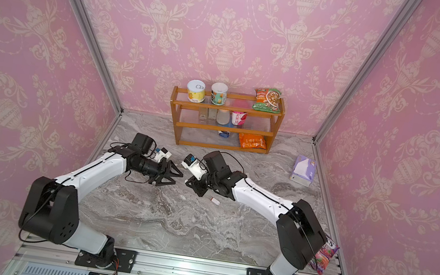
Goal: Close the usb drive cover
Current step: Pick up the cover from the center of the board.
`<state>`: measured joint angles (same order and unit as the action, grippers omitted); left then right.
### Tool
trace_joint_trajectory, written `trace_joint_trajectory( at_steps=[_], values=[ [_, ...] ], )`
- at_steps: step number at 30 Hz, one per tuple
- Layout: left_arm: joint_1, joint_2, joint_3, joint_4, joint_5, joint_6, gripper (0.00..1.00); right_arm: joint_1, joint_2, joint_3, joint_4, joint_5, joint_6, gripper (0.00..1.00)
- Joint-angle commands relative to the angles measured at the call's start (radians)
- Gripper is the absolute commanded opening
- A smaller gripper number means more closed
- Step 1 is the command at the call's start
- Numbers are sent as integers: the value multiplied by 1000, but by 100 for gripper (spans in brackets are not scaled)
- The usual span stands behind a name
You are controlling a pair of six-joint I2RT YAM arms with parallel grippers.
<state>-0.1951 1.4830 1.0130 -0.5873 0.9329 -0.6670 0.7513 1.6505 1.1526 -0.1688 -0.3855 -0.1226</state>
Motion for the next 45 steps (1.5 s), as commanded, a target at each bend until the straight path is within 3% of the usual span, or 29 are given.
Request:
trace_joint_trajectory(
  at_steps=[1,23,42,45],
  values=[
    [-13,2,29,23,48,21,57,-3,-33,-14,-3,-40,13,9],
    [-99,46,57,70,61,-3,37,-2,-34,0,48,-68,39,11],
    [-106,55,57,84,68,-23,11,-9,-26,-15,117,-20,66,11],
    [-107,49,59,87,73,-20,2,-9,-28,-19,132,-23,72,12]
  ],
)
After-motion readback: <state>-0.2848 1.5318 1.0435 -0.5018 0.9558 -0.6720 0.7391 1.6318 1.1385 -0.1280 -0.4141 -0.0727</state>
